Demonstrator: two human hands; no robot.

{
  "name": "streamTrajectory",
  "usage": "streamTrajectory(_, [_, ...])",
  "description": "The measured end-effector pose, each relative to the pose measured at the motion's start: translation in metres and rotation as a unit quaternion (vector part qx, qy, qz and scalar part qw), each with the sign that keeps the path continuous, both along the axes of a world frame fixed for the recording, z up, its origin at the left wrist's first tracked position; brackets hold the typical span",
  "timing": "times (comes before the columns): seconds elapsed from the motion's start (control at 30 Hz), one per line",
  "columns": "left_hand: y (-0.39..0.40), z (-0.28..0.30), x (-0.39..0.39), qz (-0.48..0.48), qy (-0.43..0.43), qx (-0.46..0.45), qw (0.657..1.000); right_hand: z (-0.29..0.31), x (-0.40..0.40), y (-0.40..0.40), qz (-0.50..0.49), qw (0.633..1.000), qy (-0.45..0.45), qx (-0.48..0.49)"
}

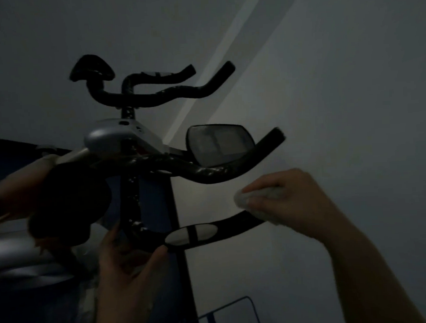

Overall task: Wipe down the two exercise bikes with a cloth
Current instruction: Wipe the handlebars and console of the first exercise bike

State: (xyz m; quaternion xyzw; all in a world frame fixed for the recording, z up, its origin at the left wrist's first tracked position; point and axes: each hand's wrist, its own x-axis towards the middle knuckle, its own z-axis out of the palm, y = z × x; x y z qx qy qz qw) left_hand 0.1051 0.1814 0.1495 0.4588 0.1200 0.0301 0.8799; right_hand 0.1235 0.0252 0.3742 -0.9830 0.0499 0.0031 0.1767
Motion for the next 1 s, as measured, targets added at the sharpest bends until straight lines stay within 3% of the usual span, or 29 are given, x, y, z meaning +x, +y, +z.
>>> streamTrajectory(0.23, [0.003,0.001,0.002,-0.012,-0.016,0.011,1.000,-0.026,0.019,0.032,-0.003,0.972,0.091,-0.219])
streamTrajectory(0.43, [0.009,0.006,0.005,-0.027,0.008,-0.006,1.000,0.000,0.040,0.019,0.022,0.980,0.172,-0.093])
streamTrajectory(0.63, [0.012,0.001,0.005,-0.036,0.003,0.028,0.999,-0.005,0.055,0.023,0.050,0.947,0.296,-0.117])
streamTrajectory(0.9, [0.018,0.004,0.006,-0.056,0.016,0.033,0.998,-0.049,0.062,0.041,0.082,0.960,0.269,0.003])
streamTrajectory(1.0, [0.024,0.004,0.007,-0.070,0.014,0.035,0.997,-0.058,0.058,0.052,0.122,0.969,0.214,0.036])
